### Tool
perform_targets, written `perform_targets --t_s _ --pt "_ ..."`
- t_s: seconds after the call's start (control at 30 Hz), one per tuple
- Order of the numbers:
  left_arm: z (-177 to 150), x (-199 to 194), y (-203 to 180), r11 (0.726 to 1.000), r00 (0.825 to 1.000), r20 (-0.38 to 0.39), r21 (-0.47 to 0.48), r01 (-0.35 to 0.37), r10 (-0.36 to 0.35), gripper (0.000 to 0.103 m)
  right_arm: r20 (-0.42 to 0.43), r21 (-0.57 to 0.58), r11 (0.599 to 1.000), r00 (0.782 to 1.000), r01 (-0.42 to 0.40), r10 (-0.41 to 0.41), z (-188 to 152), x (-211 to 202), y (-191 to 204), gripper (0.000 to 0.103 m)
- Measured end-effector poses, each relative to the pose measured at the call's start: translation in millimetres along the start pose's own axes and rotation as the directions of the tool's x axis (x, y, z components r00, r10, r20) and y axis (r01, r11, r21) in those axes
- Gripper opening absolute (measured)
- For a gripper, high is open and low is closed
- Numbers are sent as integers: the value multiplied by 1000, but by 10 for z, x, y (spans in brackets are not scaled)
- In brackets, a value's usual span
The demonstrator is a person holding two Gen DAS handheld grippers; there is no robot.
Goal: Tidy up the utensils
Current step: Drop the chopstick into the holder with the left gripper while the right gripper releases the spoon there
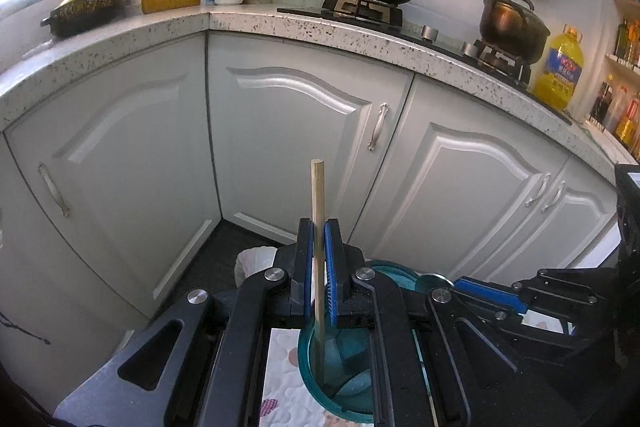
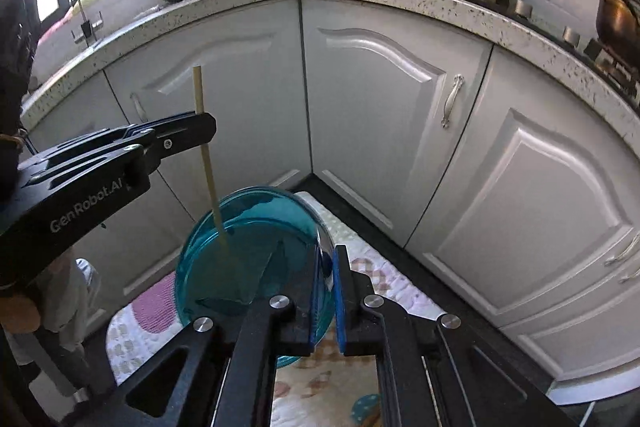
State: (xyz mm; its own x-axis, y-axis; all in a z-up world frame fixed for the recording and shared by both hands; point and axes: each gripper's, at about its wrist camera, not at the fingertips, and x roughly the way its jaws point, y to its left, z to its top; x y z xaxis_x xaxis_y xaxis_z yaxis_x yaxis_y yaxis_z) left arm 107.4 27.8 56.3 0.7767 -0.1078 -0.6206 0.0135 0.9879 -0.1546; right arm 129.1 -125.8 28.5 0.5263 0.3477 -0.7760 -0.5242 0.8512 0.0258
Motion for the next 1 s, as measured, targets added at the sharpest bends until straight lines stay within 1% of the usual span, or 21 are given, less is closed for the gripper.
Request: perform_targets --t_s 0.07,0.13,0.17,0.2,0.27,0.3,0.53,0.7,0.9,1.0 --pt "-9 -19 8 1000 1000 -8 -4 2 -2 4 7 34 999 1000 -24 24 -30 -50 -33 8" --pt "-17 -35 22 1000 1000 -17 -7 1 -1 6 18 61 997 999 -42 41 -71 -123 -46 19" --pt "-25 -50 30 1000 1000 -22 -12 2 -2 7 23 69 997 999 -44 42 -94 -165 -48 21" --pt "-31 -71 36 1000 1000 -25 -16 4 -4 8 28 74 996 999 -43 41 -112 -202 -54 22" --pt "-45 -116 45 1000 1000 -26 -19 5 -5 19 32 86 995 999 -46 44 -144 -275 -63 22" --pt "-52 -158 42 1000 1000 -25 -18 8 -9 19 39 94 994 998 -52 49 -166 -326 -66 22" --pt "-137 -407 -1 1000 1000 -16 0 16 -16 22 64 115 992 997 -49 42 -322 -571 -34 23" --pt "-222 -590 -81 1000 1000 -14 17 15 -15 23 97 154 987 995 -46 31 -485 -802 -12 25" --pt "-373 -775 -290 997 999 -13 60 49 -48 23 132 164 986 991 -6 -16 -689 -1117 39 31" --pt "-444 -852 -421 994 998 -15 86 69 -68 23 146 190 982 989 -1 -27 -810 -1247 15 33"
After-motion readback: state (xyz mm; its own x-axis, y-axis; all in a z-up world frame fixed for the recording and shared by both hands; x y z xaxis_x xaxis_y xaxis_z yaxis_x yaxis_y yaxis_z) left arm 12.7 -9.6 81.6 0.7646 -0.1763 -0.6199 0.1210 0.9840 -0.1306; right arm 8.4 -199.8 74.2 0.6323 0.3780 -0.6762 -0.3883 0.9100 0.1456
